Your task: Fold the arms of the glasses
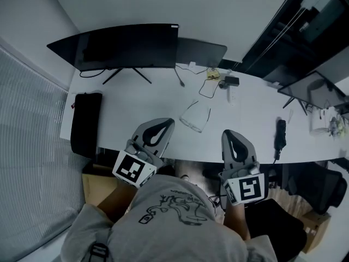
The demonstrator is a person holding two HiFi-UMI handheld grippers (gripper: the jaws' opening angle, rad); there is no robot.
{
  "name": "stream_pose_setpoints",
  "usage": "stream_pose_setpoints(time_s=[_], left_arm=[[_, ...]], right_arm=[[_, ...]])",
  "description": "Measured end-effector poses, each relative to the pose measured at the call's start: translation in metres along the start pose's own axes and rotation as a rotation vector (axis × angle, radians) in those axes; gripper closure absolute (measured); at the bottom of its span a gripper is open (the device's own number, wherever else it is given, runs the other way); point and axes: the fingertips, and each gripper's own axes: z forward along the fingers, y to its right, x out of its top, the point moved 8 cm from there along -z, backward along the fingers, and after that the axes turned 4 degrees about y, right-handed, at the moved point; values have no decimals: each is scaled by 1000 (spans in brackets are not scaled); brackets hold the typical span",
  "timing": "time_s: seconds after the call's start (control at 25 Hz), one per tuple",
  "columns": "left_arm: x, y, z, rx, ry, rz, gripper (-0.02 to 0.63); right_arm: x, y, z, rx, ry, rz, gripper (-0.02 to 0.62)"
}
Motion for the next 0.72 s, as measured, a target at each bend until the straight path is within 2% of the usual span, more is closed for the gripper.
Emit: stream_pose_setpoints(time_s=[0.24,0.44,0.6,0.72], left_arm=[[-15,-37,9,-57,-9,3,584],[-27,-52,16,-101,-17,-5,584],[-44,-61,25,-112,-83,-41,581],[-63,-68,35,-116,-120,-52,553]], right_arm=[[-11,-8,27,-31,-47,-34,583],[-15,-8,40,-59,-66,-32,574],[-24,0,45,-86,-84,-27,568],[-35,8,51,-93,-106,-12,561]])
